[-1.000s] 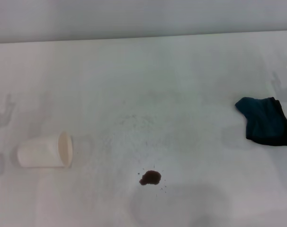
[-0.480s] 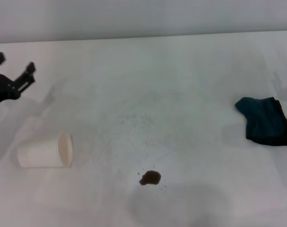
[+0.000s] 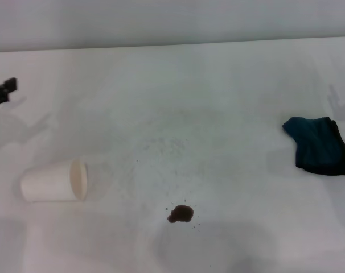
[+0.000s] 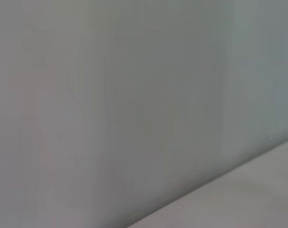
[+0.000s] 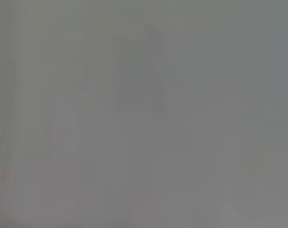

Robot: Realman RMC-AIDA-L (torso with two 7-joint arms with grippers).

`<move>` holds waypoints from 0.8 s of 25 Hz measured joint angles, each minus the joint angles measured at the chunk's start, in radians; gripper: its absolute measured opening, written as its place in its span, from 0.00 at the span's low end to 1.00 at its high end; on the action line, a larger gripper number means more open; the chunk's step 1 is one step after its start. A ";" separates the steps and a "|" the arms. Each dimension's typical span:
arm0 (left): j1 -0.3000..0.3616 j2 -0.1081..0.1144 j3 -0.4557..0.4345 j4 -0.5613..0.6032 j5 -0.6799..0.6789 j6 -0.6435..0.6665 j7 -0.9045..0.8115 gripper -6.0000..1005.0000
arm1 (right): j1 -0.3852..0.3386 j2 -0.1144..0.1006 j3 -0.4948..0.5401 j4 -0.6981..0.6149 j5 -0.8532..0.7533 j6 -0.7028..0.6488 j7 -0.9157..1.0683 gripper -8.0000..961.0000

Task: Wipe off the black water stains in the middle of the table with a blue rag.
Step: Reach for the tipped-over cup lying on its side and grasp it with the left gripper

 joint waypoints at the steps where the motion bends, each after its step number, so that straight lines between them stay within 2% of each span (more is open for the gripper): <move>1: -0.010 -0.004 0.000 -0.047 0.014 0.027 -0.014 0.83 | 0.000 0.001 0.000 0.000 0.000 0.000 0.000 0.55; 4: -0.051 0.005 0.000 -0.190 0.091 0.144 -0.072 0.83 | 0.002 0.002 0.000 0.000 0.000 0.002 0.000 0.55; 7: -0.091 0.020 0.002 -0.266 0.180 0.243 -0.074 0.83 | 0.002 0.002 0.001 0.000 0.001 0.003 0.000 0.55; 11: -0.183 0.026 0.003 -0.335 0.399 0.313 -0.048 0.83 | 0.002 0.002 -0.003 -0.001 0.000 0.007 0.000 0.55; 15: -0.275 0.013 0.003 -0.363 0.630 0.324 0.011 0.83 | 0.002 0.004 -0.008 -0.001 0.000 0.012 0.000 0.55; 20: -0.340 -0.002 0.005 -0.366 0.765 0.319 0.115 0.83 | 0.002 0.004 -0.015 0.009 0.000 0.014 0.009 0.55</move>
